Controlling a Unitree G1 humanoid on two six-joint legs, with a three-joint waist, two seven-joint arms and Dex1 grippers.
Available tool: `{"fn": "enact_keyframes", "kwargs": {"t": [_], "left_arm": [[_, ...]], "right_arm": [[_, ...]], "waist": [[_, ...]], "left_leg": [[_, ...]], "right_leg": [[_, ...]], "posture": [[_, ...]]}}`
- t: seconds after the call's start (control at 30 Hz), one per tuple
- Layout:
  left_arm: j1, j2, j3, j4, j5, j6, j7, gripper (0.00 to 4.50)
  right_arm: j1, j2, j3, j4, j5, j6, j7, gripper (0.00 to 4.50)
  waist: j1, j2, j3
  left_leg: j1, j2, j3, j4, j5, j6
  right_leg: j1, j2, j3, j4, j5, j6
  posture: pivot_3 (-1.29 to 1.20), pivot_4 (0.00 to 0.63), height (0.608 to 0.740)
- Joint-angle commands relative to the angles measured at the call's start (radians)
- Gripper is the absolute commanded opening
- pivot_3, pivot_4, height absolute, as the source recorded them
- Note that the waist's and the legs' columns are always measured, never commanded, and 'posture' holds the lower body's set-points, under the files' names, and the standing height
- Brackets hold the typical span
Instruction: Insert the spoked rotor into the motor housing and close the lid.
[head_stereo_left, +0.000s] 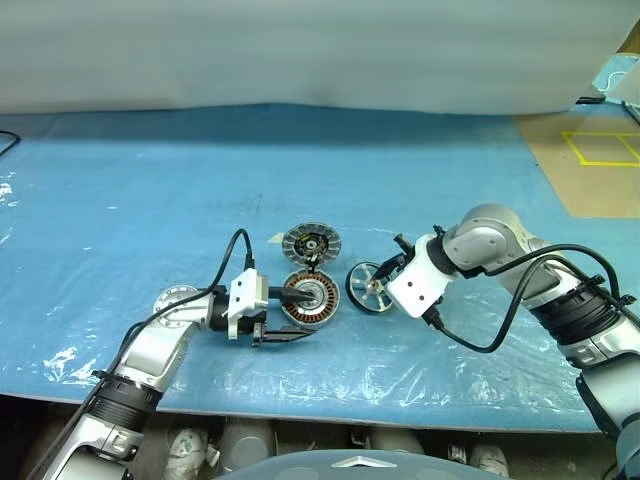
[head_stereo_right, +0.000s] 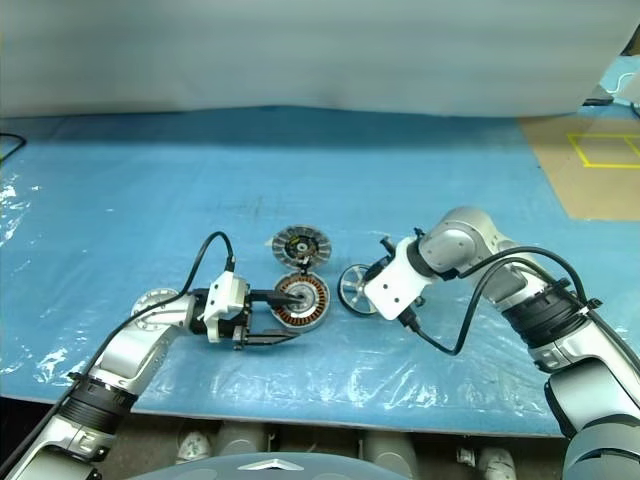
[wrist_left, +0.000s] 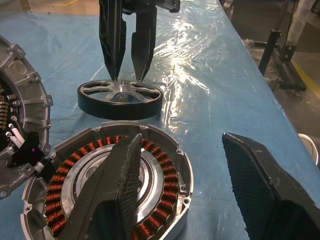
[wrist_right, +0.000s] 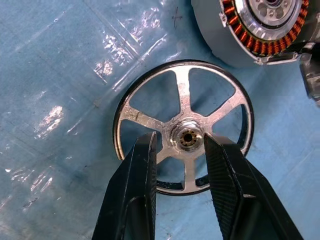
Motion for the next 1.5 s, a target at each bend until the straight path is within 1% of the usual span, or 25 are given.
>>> {"fn": "enact_keyframes", "kwargs": {"t": [0.03,0.1,0.13,0.17,0.27,0.4,0.87,0.97,1.03,1.1,1.13,1.5], "left_arm": [[0.004,0.002,0.013,-0.046,-0.024,0.018,0.007,2.74],[0.001,0.002,0.017,-0.057,-0.030,0.033,0.015,2.74],[0.000,0.002,0.018,-0.059,-0.031,0.037,0.017,2.74],[-0.001,0.003,0.018,-0.061,-0.031,0.040,0.017,2.74],[-0.001,0.004,0.018,-0.067,-0.033,0.048,0.019,2.74],[-0.010,0.003,0.018,-0.077,-0.038,0.065,0.027,2.74],[-0.006,0.016,0.022,-0.089,-0.037,0.078,0.028,2.74],[-0.005,0.018,0.023,-0.091,-0.037,0.078,0.029,2.74],[-0.008,0.018,0.024,-0.087,-0.036,0.077,0.031,2.74],[-0.009,0.019,0.023,-0.084,-0.033,0.076,0.032,2.74],[-0.008,0.019,0.023,-0.083,-0.032,0.074,0.032,2.74],[-0.012,0.010,0.018,-0.066,-0.029,0.061,0.029,2.74]], "right_arm": [[-0.035,0.000,-0.014,0.013,-0.019,-0.040,-0.021,1.53],[-0.037,-0.004,-0.013,0.012,-0.009,-0.044,-0.009,1.53],[-0.037,-0.005,-0.012,0.010,-0.002,-0.043,-0.003,1.87],[-0.038,-0.005,-0.011,0.010,0.000,-0.043,0.002,2.08],[-0.044,0.009,-0.003,0.030,-0.033,-0.068,-0.025,3.11],[-0.039,0.011,0.007,0.038,-0.050,-0.086,-0.024,4.46],[-0.032,0.029,0.024,0.033,-0.078,-0.137,-0.030,4.46],[-0.032,0.035,0.028,0.038,-0.088,-0.147,-0.037,3.86],[-0.033,0.036,0.030,0.037,-0.086,-0.147,-0.038,3.19],[-0.032,0.035,0.030,0.032,-0.078,-0.143,-0.036,2.40],[-0.034,0.034,0.030,0.034,-0.083,-0.147,-0.039,2.10],[-0.017,0.041,0.046,0.048,-0.109,-0.148,-0.051,2.10]], "waist": [[0.000,0.000,0.000],[0.000,0.000,0.000],[0.000,0.000,0.000],[0.000,0.000,0.000],[-0.001,0.000,0.000],[0.000,0.000,0.000],[-0.001,0.000,0.000],[-0.001,0.000,0.000],[-0.001,0.000,0.000],[-0.001,0.000,0.000],[-0.001,0.000,0.000],[-0.001,0.000,0.000]], "left_leg": [[0.000,0.000,0.000,0.000,0.000,0.000],[0.000,0.000,0.000,0.000,0.000,0.000],[0.000,0.000,0.000,0.000,0.000,0.000],[0.000,0.000,0.000,0.000,0.000,0.000],[0.000,0.000,0.000,0.000,0.000,0.000],[0.000,0.000,0.000,0.000,0.000,0.000],[0.000,0.000,0.000,0.000,0.000,0.000],[0.000,0.000,0.000,0.000,0.000,0.000],[0.000,0.000,0.000,0.000,0.000,0.000],[0.000,0.000,0.000,0.000,0.000,0.000],[0.000,0.000,0.000,0.000,0.000,0.000],[0.000,0.000,0.000,0.000,0.000,0.000]], "right_leg": [[0.000,0.000,0.000,0.000,0.000,0.000],[0.000,0.000,0.000,0.000,0.000,0.000],[0.000,0.000,0.000,0.000,0.000,0.000],[0.000,0.000,0.000,0.000,0.000,0.000],[0.000,0.000,0.000,0.000,0.000,0.000],[0.000,0.000,0.000,0.000,0.000,0.000],[0.000,0.000,0.000,0.000,0.000,0.000],[0.000,0.000,0.000,0.000,0.000,0.000],[0.000,0.000,0.000,0.000,0.000,0.000],[0.000,0.000,0.000,0.000,0.000,0.000],[0.000,0.000,0.000,0.000,0.000,0.000],[0.000,0.000,0.000,0.000,0.000,0.000]], "posture": [[0.00,0.150,0.740],[0.00,0.150,0.740],[0.00,0.150,0.740],[0.00,0.150,0.740],[0.00,0.150,0.740],[0.00,0.150,0.740],[0.00,0.150,0.740],[0.00,0.150,0.740],[0.00,0.150,0.740],[0.00,0.150,0.740],[0.00,0.150,0.740],[0.00,0.150,0.740]]}}
